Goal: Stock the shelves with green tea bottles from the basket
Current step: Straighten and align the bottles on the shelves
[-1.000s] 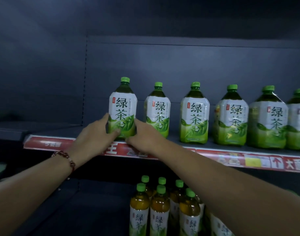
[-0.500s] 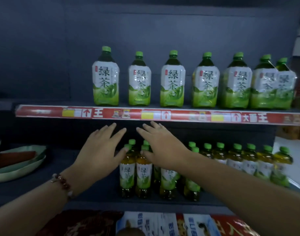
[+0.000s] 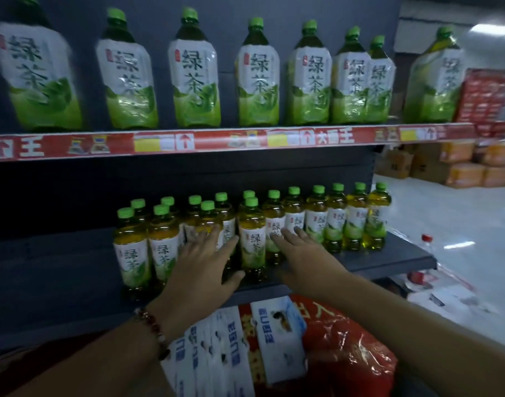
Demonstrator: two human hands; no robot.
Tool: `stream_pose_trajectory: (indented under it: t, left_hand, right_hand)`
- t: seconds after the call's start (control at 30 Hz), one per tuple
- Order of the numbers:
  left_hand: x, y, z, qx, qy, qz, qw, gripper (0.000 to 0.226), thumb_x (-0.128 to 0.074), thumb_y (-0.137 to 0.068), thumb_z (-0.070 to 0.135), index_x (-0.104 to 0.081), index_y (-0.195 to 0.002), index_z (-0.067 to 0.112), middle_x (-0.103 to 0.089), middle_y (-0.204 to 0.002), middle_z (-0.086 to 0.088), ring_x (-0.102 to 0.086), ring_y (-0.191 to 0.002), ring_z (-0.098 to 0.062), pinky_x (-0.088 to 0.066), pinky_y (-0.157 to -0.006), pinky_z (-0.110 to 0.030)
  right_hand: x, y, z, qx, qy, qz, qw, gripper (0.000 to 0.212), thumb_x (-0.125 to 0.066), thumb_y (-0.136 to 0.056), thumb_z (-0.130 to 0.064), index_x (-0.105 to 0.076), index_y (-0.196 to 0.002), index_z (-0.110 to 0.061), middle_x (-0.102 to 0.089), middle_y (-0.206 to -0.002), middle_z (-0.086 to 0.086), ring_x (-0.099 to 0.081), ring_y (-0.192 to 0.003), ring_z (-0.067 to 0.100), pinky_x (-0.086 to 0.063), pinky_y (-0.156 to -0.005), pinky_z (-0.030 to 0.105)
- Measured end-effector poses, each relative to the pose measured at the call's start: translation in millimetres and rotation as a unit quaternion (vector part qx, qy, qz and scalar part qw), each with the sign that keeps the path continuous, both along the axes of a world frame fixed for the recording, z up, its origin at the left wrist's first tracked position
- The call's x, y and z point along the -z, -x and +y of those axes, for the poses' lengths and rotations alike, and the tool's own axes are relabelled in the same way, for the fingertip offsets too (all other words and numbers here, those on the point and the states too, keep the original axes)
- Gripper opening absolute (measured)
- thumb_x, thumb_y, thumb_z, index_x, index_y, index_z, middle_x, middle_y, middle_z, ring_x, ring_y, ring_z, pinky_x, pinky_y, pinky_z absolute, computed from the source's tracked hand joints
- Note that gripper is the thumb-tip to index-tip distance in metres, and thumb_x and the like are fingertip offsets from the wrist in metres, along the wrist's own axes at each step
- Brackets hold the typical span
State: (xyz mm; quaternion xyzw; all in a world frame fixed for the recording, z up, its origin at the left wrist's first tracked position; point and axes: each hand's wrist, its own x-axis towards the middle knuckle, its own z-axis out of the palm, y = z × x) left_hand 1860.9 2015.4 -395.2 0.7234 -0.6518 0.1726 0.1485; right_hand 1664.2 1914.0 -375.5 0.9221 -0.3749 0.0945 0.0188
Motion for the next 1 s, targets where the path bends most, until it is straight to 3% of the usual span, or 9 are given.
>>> stream_pose_trajectory:
  t: [0.13,0.27,0.37,0.7,0.9,1.0]
  left_hand:
    - [23,25,-38,0.037,-0.002,-0.015,0.999,0.069,-0.038,-0.098,0.059,-0.016,-0.158,0.031,0.001,-0.166,-0.008,0.001,-0.153,-0.03,0.0,-0.12,-0.046]
    - [41,53,-74,0.047,-0.017,-0.065,0.997,0.066,-0.048,-0.09,0.056,-0.047,-0.146,0.022,-0.035,-0.157,-0.016,-0.036,-0.142,-0.04,-0.031,-0.112,-0.056]
    - [50,75,-102,0.074,-0.008,-0.084,0.994,0.064,-0.051,-0.086,0.052,-0.057,-0.139,0.018,-0.046,-0.149,-0.019,-0.046,-0.135,-0.043,-0.038,-0.107,-0.059]
    - [73,116,-181,0.089,-0.008,-0.059,0.994,0.065,-0.051,-0.088,0.051,-0.051,-0.144,0.017,-0.044,-0.151,-0.02,-0.04,-0.138,-0.044,-0.035,-0.11,-0.062]
    - [89,119,-187,0.097,-0.003,-0.055,0.994,0.065,-0.034,-0.092,0.053,-0.045,-0.147,0.02,-0.036,-0.156,-0.019,-0.032,-0.144,-0.042,-0.033,-0.112,-0.061]
    - [87,105,-176,0.073,0.011,-0.081,0.994,0.064,-0.034,-0.093,0.052,-0.043,-0.148,0.022,-0.033,-0.158,-0.016,-0.029,-0.145,-0.039,-0.029,-0.115,-0.057]
  right_hand:
    - [20,25,-19,0.039,-0.007,0.008,0.999,0.082,-0.052,-0.098,-0.039,0.001,-0.159,-0.025,0.002,-0.167,0.005,0.005,-0.153,0.03,0.003,-0.122,0.039]
    - [39,46,-44,0.073,-0.003,0.007,0.997,0.081,-0.053,-0.098,-0.04,-0.001,-0.159,-0.024,0.0,-0.167,0.006,0.005,-0.153,0.031,0.006,-0.121,0.039]
    - [50,65,-64,0.099,-0.008,-0.012,0.995,0.082,-0.054,-0.098,-0.038,-0.001,-0.159,-0.027,0.001,-0.167,0.004,0.006,-0.153,0.03,0.007,-0.121,0.04]
    - [77,110,-131,0.178,-0.06,-0.1,0.977,0.082,-0.058,-0.096,-0.038,-0.006,-0.158,-0.029,-0.001,-0.167,0.002,0.005,-0.153,0.029,-0.001,-0.123,0.043]
    - [101,97,-148,0.135,-0.104,-0.17,0.971,0.077,-0.055,-0.097,-0.034,-0.011,-0.159,-0.027,-0.007,-0.167,0.001,0.002,-0.153,0.026,-0.003,-0.123,0.039]
    - [109,80,-144,0.076,-0.148,-0.215,0.962,0.076,-0.06,-0.095,-0.031,-0.017,-0.158,-0.026,-0.017,-0.164,-0.002,-0.008,-0.153,0.022,-0.016,-0.124,0.041]
